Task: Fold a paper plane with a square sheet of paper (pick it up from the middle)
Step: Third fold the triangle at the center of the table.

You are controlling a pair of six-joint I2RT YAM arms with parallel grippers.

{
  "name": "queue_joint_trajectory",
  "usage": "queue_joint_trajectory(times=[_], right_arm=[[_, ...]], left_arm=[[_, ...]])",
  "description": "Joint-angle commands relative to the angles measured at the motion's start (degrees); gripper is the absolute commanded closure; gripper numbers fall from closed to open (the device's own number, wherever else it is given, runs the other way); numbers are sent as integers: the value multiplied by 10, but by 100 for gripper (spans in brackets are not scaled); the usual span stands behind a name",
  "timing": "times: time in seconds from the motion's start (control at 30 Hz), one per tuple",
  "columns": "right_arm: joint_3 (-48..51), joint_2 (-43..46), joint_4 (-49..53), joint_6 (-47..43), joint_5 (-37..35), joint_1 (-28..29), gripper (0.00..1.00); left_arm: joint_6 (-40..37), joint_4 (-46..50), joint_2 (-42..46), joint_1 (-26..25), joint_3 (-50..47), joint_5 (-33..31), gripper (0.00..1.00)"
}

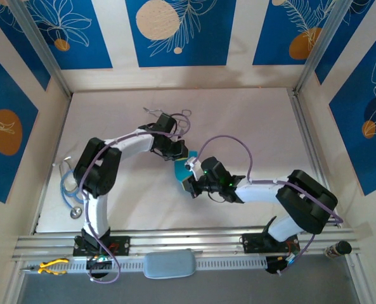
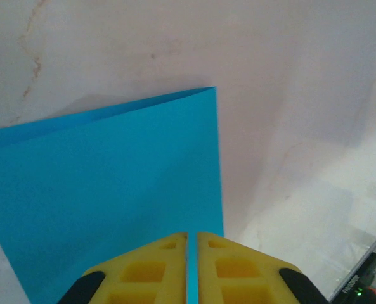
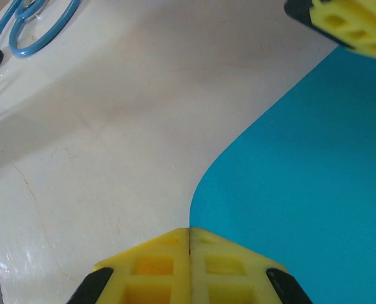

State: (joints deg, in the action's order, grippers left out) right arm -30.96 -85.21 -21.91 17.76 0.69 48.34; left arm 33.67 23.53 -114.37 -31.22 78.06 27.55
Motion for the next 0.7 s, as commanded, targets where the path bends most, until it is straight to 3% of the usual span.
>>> queue_joint_trajectory(times=[0.0,0.27,0.5,0.67], right_arm=[[-15,-14,-4,6,9,-1,99],[-21,-28,2,0,2,-7,99],[-45,-47,55,-25,-59,-16,99],[-48,-56,53,-30,-52,-32,99]], left_arm=[[-40,51,-31,5,33,-5,90],[-62,65,-60,6,39,-20,92],[-63,66,-66,6,27,-27,93],[-57,62,-64,6,27,-23,93]])
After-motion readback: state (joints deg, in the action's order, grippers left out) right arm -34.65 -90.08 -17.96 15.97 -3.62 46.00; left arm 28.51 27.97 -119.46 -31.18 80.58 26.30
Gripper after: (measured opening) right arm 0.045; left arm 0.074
